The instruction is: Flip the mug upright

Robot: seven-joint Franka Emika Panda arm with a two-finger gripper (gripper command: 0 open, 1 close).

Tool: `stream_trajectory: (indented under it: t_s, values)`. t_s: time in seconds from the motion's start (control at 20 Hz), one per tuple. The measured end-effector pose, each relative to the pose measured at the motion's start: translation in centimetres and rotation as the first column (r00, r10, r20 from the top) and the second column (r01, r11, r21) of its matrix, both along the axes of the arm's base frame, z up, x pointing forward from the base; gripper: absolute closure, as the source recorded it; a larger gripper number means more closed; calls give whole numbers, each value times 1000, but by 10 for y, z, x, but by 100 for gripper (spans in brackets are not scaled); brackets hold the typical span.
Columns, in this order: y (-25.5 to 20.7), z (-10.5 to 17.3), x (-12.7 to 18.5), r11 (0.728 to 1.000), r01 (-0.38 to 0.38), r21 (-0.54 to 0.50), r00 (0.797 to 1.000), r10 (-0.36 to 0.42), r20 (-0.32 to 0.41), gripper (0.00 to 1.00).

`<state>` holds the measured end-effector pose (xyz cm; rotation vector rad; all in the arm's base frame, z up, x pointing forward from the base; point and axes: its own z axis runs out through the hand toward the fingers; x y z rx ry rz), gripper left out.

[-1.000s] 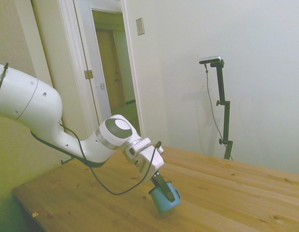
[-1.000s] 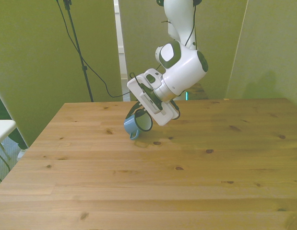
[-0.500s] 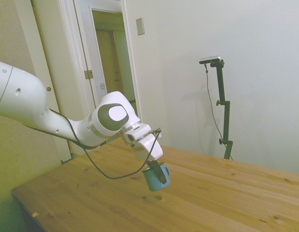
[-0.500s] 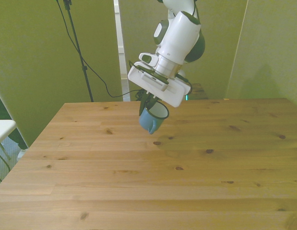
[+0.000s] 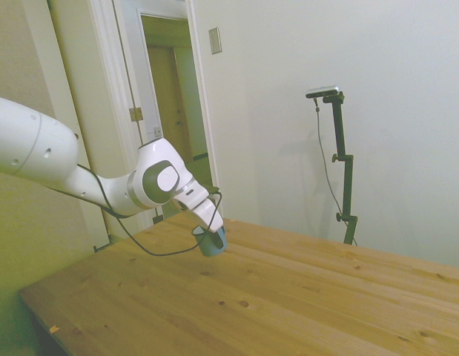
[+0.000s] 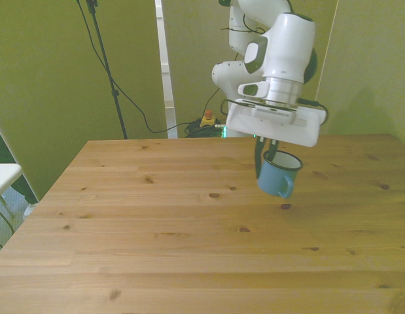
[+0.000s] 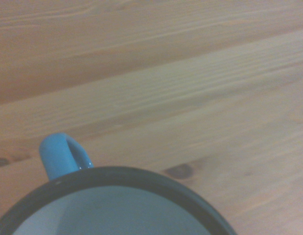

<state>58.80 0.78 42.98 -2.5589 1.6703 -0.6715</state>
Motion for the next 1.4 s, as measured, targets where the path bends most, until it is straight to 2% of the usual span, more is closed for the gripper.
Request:
stream_trajectory:
  t_s: [0.3, 0.85, 0.9, 1.4]
  values:
    - [26, -31, 34, 1000, -27, 13, 1000, 28, -11, 100]
    - [28, -72, 44, 999, -37, 28, 999, 38, -22, 100]
    - [29, -74, 44, 999, -37, 32, 999, 38, -25, 0]
    - [19, -82, 40, 998, -36, 45, 998, 38, -48, 0]
